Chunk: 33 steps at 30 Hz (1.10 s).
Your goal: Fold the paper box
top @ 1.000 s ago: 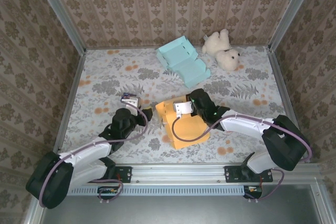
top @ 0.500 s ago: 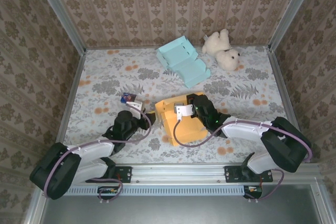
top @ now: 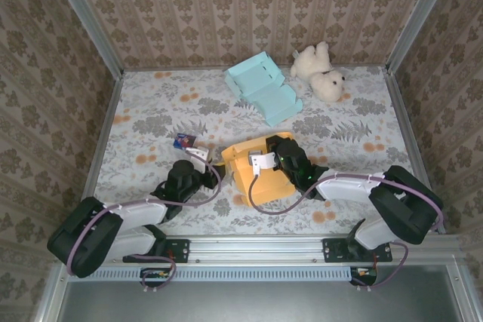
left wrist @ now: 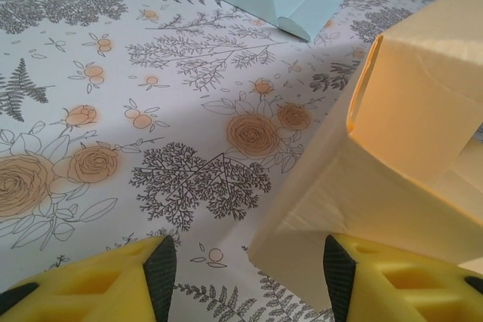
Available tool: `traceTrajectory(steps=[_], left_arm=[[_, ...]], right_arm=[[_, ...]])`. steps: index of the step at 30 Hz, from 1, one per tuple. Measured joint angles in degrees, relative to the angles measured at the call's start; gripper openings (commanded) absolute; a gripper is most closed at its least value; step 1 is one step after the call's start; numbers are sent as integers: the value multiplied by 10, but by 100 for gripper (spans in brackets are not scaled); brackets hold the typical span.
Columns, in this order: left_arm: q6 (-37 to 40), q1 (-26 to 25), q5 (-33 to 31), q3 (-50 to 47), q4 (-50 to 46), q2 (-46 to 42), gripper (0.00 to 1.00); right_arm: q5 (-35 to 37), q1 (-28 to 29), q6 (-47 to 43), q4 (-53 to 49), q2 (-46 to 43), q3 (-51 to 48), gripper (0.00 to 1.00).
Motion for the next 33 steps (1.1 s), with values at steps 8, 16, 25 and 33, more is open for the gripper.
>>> traceTrajectory(steps=[8, 16, 25, 33], left_arm=[[0, -6, 0, 0, 25, 35, 49], [0, -9, -2, 4, 58, 83, 47], [0, -16, -2, 12, 86, 121, 46], [0, -16, -2, 12, 91, 122, 45]], right_arm=[[2, 0, 0, 9, 19, 0, 0], [4, 1, 0, 27, 25, -1, 0], [14, 2, -14, 41, 42, -2, 0], [21, 3, -28, 66, 63, -2, 0]])
